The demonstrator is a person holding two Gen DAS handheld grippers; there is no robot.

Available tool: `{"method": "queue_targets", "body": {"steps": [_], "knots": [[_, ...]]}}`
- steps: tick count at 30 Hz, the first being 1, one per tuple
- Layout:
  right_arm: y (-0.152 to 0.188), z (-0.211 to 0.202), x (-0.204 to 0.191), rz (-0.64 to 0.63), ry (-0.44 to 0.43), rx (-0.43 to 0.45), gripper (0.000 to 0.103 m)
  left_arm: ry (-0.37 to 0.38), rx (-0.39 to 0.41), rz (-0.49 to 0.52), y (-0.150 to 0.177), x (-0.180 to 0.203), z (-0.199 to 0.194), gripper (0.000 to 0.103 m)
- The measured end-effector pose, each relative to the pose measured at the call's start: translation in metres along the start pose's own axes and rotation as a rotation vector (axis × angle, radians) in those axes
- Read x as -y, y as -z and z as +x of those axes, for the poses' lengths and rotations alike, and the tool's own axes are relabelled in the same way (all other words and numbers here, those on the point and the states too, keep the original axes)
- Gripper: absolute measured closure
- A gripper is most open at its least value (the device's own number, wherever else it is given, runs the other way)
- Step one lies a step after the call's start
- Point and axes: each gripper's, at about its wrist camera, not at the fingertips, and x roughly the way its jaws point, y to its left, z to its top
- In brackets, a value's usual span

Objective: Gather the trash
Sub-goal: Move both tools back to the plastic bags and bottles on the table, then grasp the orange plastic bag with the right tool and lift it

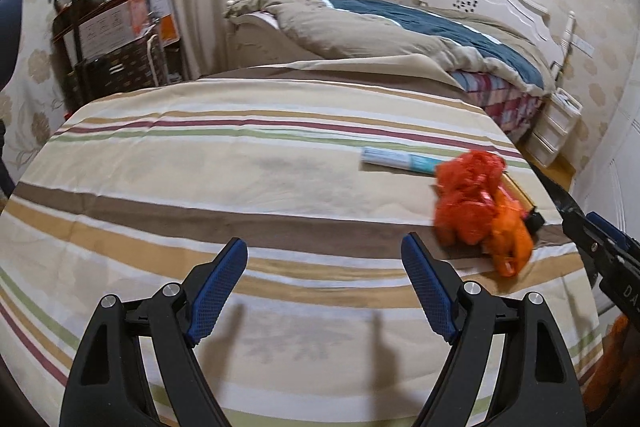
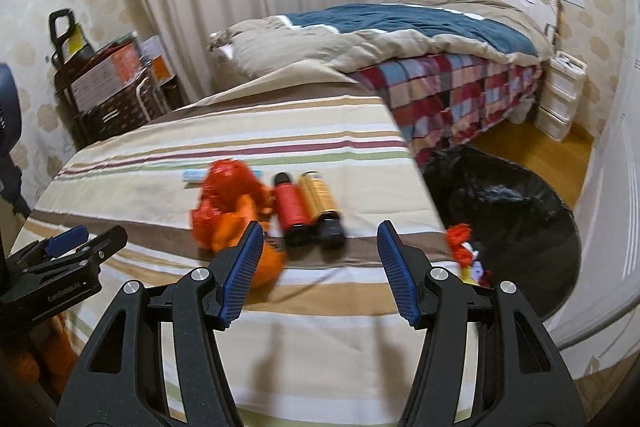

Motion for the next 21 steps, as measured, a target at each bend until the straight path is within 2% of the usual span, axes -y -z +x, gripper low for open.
{"method": "queue_targets", "body": {"steps": [8,13,21], "knots": [[0.002,0.016,-0.041,-0.084,-0.041,-0.04,0.047,-0.018,-0.009,-0.044,0.005,-0.026,-0.001,0.024],[0.005,0.032,-0.053,-0.111,-0.041,-0.083,0.059,-0.018,-0.014,-0.063,0.005,-0.036,0.001,0.024],[0.007,0.042,-0.06,-0.141,-0.017,-0.107,0.066,-0.009,-0.02,-0.065,0.005,-0.037,0.004,0.024]]}}
